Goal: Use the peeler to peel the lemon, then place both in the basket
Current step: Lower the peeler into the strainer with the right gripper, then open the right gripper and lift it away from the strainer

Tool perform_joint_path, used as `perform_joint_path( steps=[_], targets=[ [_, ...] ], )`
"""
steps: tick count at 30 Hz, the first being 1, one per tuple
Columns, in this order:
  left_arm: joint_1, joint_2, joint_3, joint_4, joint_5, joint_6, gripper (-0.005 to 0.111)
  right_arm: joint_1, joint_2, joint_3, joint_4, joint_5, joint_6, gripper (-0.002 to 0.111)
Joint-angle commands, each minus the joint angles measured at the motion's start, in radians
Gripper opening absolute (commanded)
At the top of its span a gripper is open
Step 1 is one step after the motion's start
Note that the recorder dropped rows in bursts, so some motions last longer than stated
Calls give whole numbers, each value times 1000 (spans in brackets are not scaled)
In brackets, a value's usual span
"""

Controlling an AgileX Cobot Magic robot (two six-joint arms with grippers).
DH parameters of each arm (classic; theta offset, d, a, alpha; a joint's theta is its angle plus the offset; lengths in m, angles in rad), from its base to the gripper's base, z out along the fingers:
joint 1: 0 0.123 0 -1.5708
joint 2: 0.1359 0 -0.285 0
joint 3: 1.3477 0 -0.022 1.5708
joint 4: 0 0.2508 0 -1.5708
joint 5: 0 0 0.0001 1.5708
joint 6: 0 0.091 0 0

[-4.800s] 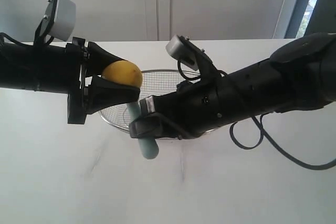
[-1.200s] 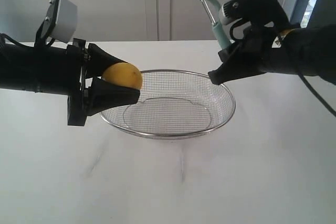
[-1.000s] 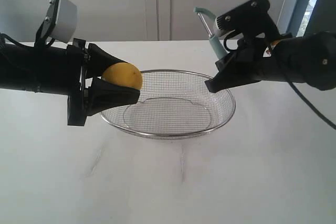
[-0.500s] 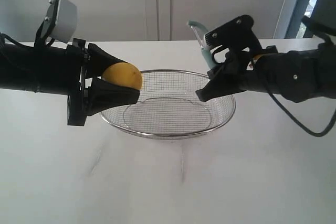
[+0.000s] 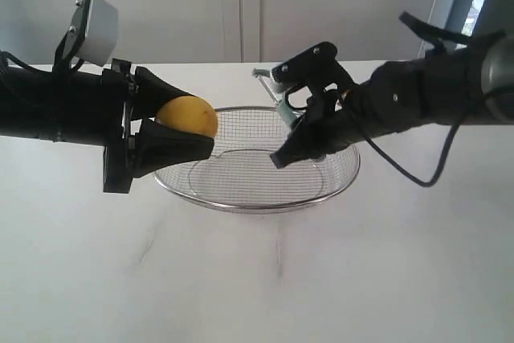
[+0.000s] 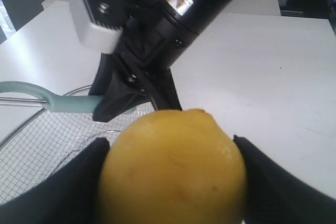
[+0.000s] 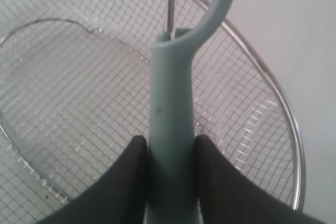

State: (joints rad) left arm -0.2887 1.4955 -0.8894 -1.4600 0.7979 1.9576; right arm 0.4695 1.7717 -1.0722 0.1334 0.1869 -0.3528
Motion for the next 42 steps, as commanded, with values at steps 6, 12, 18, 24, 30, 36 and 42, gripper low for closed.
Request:
perform_joint_path(
  steps=[6, 12, 18, 24, 30, 36, 42],
  targets=[
    [-2, -5, 4, -23, 21, 55, 0, 0, 148, -211, 3, 231, 45, 0],
    [-2, -5, 4, -23, 23, 55, 0, 0, 190, -211, 3, 233, 43, 0],
    [-2, -5, 4, -23, 23, 55, 0, 0, 218, -211, 3, 276, 36, 0],
    [-2, -5, 4, -23, 25, 55, 0, 0, 226, -211, 3, 285, 36, 15],
    [-2, -5, 4, -23, 25, 55, 0, 0, 223, -211, 3, 285, 36, 41],
    [-2, -5, 4, -27, 23, 55, 0, 0, 177, -212, 3, 282, 36, 44],
    [-2, -5, 4, -26, 25, 55, 0, -2, 66, -212, 0, 294, 36, 44]
  ],
)
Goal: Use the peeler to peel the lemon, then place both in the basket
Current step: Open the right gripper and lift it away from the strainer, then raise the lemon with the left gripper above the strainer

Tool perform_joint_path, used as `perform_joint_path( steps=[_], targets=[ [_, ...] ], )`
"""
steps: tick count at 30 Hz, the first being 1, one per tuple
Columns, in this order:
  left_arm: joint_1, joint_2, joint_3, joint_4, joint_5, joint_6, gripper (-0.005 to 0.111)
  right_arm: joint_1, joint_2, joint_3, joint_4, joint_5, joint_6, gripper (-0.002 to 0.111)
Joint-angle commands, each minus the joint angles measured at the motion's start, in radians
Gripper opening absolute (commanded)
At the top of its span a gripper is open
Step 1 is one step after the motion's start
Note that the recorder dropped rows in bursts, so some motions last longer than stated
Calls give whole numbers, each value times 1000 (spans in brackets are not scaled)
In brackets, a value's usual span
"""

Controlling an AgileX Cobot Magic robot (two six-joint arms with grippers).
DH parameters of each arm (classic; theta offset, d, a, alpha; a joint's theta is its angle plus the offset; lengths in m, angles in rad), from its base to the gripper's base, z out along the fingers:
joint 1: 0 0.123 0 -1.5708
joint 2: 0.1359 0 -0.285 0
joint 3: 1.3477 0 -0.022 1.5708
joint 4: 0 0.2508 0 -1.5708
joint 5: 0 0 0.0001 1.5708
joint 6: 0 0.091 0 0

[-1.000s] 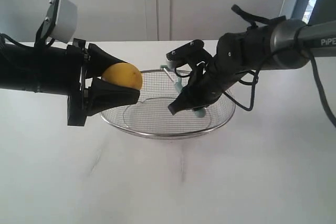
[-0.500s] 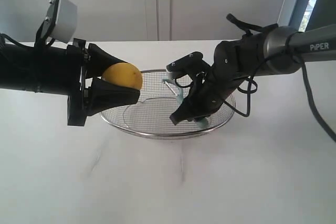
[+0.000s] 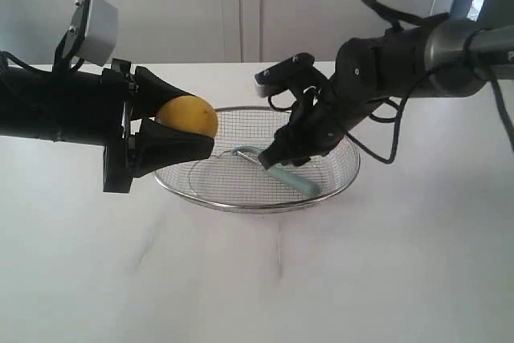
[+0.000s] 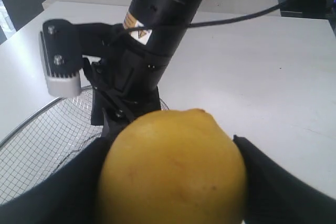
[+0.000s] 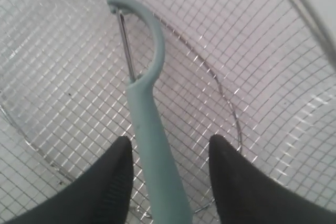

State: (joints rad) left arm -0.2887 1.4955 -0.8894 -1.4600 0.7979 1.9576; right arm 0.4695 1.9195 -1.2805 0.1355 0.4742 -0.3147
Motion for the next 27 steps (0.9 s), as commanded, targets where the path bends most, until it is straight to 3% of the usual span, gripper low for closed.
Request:
perform_joint_path(
  steps=[1, 9, 17, 27],
  targets=[
    [-2, -5, 4, -26, 25, 55, 0, -2, -109, -4, -12, 21, -2, 44],
    [-2, -5, 4, -26, 29, 55, 0, -2, -333, -4, -234, 369, 17, 36],
    [-2, -5, 4, -26, 29, 55, 0, -2, -507, 10, -241, 746, 89, 0],
    [-2, -5, 4, 0, 14, 12, 0, -2, -682, 145, -241, 655, 89, 0]
  ],
)
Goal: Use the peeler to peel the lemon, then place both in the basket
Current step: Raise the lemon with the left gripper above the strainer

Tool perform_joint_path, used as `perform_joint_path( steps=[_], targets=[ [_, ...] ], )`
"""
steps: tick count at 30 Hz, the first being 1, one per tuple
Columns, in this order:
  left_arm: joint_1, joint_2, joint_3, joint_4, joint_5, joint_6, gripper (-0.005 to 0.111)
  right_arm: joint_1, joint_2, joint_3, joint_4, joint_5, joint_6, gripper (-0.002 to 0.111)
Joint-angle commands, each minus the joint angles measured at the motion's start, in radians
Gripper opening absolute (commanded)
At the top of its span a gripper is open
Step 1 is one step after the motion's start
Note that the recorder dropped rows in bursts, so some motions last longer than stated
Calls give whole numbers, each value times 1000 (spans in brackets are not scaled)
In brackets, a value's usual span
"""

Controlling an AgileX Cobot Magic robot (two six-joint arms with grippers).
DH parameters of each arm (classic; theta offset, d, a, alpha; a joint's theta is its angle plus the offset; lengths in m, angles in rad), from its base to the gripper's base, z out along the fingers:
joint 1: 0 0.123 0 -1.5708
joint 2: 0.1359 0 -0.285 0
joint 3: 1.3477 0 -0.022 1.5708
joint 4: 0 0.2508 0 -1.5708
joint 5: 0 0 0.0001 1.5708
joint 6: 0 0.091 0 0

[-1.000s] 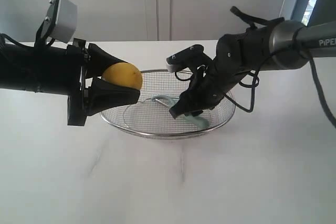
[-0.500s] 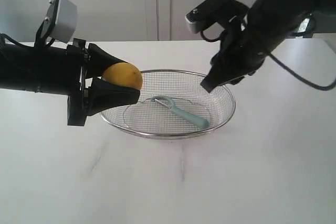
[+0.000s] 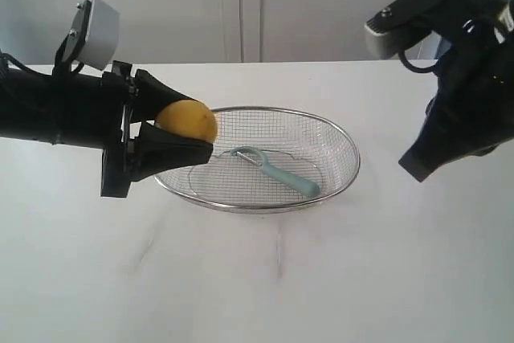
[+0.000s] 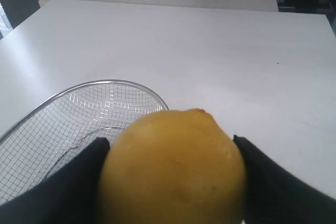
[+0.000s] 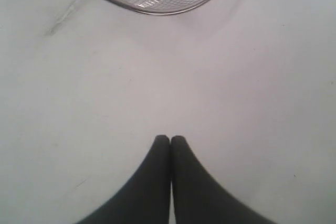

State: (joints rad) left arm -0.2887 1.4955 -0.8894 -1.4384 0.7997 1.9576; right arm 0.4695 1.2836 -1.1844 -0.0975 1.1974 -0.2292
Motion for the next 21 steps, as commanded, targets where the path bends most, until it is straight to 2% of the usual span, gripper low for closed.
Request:
perform_joint_path(
  steps=[1, 5, 8, 11, 13, 16, 19, 21],
  targets=[
    [-2, -5, 4, -57, -18, -7, 0, -2, -52, 59, -7, -74, 10, 0],
    [-4, -5, -22, -183, -239, -100, 0, -2, -53, 69, -7, -56, 23, 0],
    [-4, -5, -78, -155, -285, -171, 0, -2, -53, 69, -6, -54, 35, 0],
    [-28, -2, -167, -29, -313, -362, 0, -2, -53, 69, -6, -58, 35, 0],
    [-63, 12, -245, 146, -371, -552, 0, -2, -53, 69, -6, -63, 35, 0],
    [-118, 68, -372, 544, -367, -919, 0, -2, -53, 69, -6, -71, 45, 0],
    [-175, 158, -522, 1009, -248, -1351, 0, -2, -53, 69, -6, -75, 52, 0],
    [-214, 230, -625, 1217, -138, -1518, 0, -2, -53, 69, -6, -77, 52, 0]
  ],
)
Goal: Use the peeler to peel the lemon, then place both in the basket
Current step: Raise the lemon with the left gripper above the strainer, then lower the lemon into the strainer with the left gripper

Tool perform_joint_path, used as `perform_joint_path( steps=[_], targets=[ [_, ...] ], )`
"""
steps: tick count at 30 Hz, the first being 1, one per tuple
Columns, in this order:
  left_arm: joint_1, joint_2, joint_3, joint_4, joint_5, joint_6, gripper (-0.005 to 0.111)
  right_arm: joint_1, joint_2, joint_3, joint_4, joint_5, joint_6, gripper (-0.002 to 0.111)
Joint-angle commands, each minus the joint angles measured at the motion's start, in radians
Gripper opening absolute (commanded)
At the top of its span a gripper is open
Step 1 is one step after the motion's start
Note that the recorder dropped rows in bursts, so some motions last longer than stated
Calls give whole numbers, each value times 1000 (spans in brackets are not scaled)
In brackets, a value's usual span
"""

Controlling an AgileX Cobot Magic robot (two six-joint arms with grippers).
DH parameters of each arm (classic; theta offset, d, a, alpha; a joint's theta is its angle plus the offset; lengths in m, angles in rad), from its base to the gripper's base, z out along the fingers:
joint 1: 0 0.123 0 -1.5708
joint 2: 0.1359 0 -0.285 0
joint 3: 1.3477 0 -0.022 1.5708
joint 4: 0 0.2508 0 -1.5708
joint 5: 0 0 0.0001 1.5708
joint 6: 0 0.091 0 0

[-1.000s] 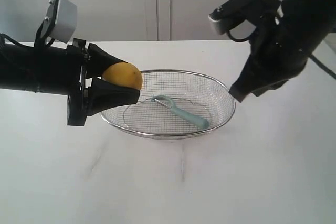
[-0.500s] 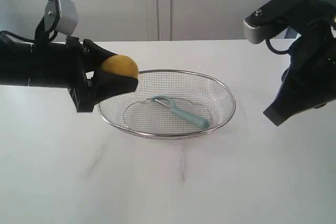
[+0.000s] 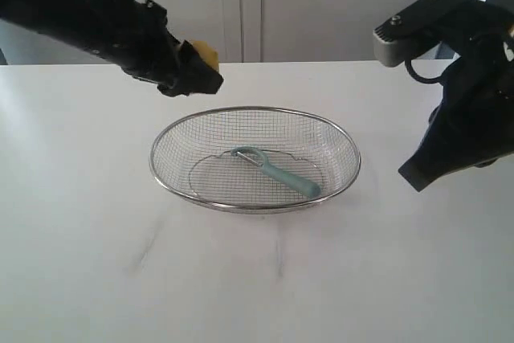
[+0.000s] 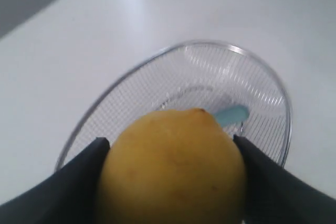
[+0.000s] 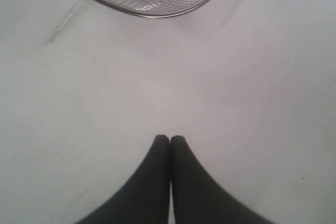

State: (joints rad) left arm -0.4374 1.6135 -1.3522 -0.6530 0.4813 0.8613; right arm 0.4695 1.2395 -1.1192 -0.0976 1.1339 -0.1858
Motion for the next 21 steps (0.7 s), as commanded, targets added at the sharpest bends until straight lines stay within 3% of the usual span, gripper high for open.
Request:
perform_joint_path(
  steps=[1, 4, 8, 21],
  targets=[
    [-79, 140, -204, 482, 213, -454, 0, -2, -9, 4, -6, -14, 8, 0],
    [-125, 218, -287, 517, 245, -480, 0, -2, -9, 4, -6, -12, 8, 0],
    [-184, 320, -345, 532, 166, -480, 0, -2, -9, 4, -7, -1, 8, 0],
    [-182, 499, -345, 542, 116, -477, 0, -2, -9, 4, -7, 11, 8, 0]
  ],
)
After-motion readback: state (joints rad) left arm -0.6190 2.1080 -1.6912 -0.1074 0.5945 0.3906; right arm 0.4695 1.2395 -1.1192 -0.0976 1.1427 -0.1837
